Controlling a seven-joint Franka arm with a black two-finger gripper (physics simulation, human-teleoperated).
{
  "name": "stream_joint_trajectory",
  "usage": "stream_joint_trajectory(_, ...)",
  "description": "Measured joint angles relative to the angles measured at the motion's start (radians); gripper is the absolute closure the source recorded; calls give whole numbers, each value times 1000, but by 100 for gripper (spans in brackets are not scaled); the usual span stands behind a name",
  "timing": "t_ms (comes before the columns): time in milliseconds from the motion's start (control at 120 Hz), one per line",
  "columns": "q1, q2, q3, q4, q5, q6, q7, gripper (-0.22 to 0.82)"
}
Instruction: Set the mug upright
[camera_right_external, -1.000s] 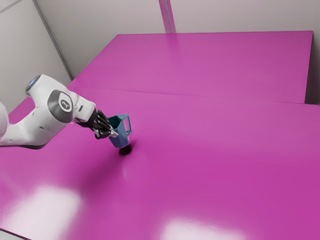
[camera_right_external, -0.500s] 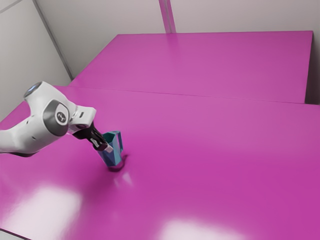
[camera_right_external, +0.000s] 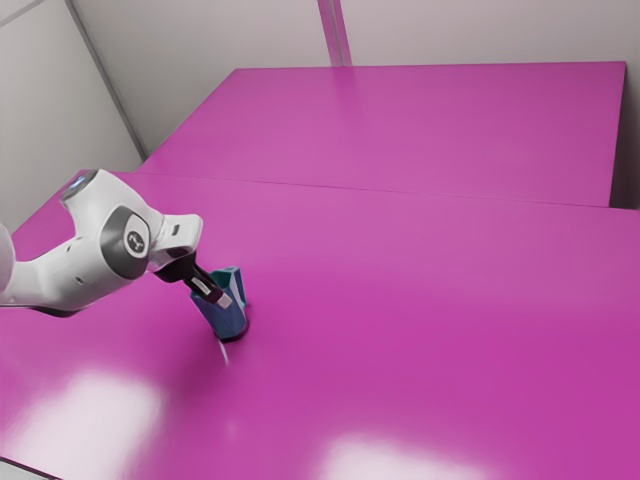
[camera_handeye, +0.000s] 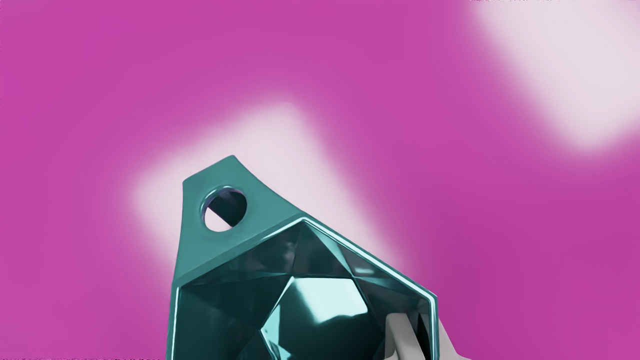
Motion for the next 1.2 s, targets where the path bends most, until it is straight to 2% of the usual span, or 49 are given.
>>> stream_joint_trajectory(200, 0, -3, -3, 5, -3, -24, -51, 52)
stream_joint_trajectory(342, 0, -12, -18, 17, -4, -50, -91, 30)
stream_joint_trajectory(483, 0, -19, -28, 56, -4, -74, -124, 18)
stream_joint_trajectory(575, 0, -28, -41, 74, -4, -83, -141, 13)
stream_joint_trajectory(642, 0, -17, -43, 136, 4, -114, -154, 10)
stream_joint_trajectory(808, -1, 113, -24, 473, 184, -293, -220, 6)
stream_joint_trajectory(842, -8, 136, -12, 526, 211, -326, -233, 5)
stream_joint_trajectory(908, -86, 188, 75, 621, 250, -390, -259, 4)
stream_joint_trajectory(958, -111, 199, 107, 661, 273, -433, -279, 3)
stream_joint_trajectory(1117, -110, 235, 126, 841, 359, -576, -342, 1)
stream_joint_trajectory(1200, -108, 237, 127, 890, 385, -638, -369, 1)
